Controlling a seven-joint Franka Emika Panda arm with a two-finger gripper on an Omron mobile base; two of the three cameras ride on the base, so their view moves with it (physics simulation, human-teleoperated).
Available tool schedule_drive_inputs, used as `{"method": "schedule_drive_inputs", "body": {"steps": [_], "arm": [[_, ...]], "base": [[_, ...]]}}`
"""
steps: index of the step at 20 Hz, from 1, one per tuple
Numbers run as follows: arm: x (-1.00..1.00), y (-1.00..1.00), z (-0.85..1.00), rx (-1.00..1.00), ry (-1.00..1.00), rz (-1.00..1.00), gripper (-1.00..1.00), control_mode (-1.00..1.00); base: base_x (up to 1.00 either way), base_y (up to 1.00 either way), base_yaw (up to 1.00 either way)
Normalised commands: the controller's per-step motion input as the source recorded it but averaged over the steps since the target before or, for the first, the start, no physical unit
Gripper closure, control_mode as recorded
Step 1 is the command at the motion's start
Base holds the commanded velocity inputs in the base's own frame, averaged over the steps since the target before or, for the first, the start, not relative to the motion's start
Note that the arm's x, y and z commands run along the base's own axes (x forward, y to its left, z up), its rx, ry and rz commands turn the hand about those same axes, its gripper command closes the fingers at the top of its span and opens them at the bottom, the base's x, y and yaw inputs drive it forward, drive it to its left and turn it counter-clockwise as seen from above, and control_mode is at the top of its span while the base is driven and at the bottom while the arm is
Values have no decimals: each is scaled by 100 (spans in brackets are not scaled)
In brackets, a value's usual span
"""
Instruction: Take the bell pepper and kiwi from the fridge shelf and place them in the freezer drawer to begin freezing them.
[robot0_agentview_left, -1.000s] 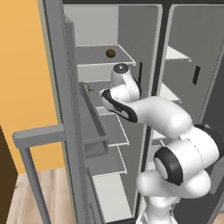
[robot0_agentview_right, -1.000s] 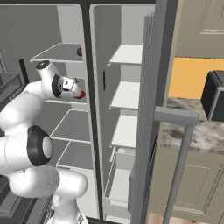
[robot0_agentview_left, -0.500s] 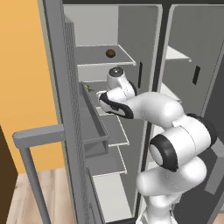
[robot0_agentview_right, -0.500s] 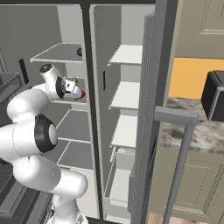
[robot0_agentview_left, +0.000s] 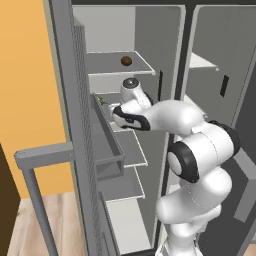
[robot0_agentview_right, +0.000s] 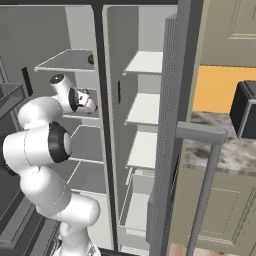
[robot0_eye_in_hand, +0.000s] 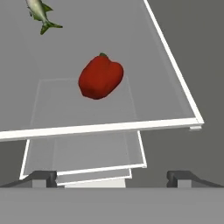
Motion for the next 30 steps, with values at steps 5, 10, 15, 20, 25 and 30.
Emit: {"method": "schedule_drive_inputs", "body": {"steps": [5, 10, 15, 20, 25, 30], "arm": [[28, 0, -19, 1, 0, -1, -100, -100], [32, 0, -14, 0, 0, -2, -100, -100], [34, 1, -3, 2, 0, -3, -100, -100], [34, 1, -5, 1, 0, -3, -100, -100], [32, 0, -9, 1, 0, -3, -100, -100], [29, 0, -9, 1, 0, -2, -100, -100]], "base": [[0, 0, 0], [0, 0, 0], [0, 0, 0], [0, 0, 0], [0, 0, 0], [0, 0, 0]]}}
